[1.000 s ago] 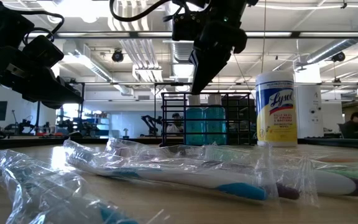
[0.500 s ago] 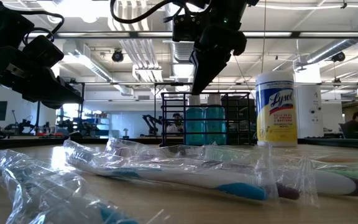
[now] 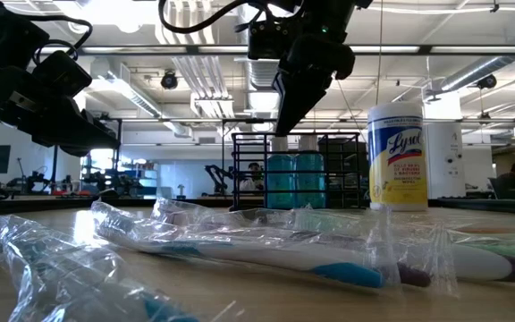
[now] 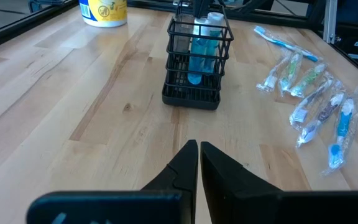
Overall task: Pick & Place toothbrushing station
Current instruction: Adjust the blue mouthwash in the black mesh organizer, then put the left blue toothbrush into the black mesh organizer
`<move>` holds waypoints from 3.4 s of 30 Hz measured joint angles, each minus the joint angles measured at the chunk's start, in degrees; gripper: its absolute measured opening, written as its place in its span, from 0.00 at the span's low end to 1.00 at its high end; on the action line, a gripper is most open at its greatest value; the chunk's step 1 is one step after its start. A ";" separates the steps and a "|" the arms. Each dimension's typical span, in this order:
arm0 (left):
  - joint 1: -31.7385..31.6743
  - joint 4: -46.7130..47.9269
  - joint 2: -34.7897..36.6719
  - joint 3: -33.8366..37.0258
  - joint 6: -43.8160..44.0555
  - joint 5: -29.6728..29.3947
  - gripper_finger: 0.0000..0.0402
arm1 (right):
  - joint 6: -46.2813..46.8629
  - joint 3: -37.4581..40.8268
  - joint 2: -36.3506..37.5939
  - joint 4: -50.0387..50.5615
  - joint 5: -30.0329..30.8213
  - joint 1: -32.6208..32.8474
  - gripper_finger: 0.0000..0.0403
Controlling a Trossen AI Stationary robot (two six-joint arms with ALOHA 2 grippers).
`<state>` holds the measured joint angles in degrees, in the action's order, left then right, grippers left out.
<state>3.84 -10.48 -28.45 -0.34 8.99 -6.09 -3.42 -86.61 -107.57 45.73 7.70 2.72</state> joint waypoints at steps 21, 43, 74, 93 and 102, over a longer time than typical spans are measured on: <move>0.00 0.15 0.02 0.00 -0.02 0.01 0.06 | -0.56 0.00 7.74 -0.26 -0.15 0.07 0.02; 0.00 0.09 -0.02 0.00 0.48 -1.33 0.06 | 9.60 31.21 62.96 -23.09 15.52 18.80 0.02; 13.00 3.16 -12.27 -11.82 9.09 -1.43 0.01 | 4.25 69.53 56.24 -71.56 19.36 18.77 0.02; 37.69 40.50 -56.76 -54.99 20.33 -12.04 0.22 | 3.74 66.93 56.36 -71.40 19.38 18.75 0.02; 35.68 43.46 -66.66 -64.72 2.87 -8.59 0.51 | 7.94 67.11 56.35 -71.61 19.37 18.75 0.02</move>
<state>39.51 32.98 -95.11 -65.06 11.86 -14.69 4.52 -19.50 -51.22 -25.88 27.07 21.47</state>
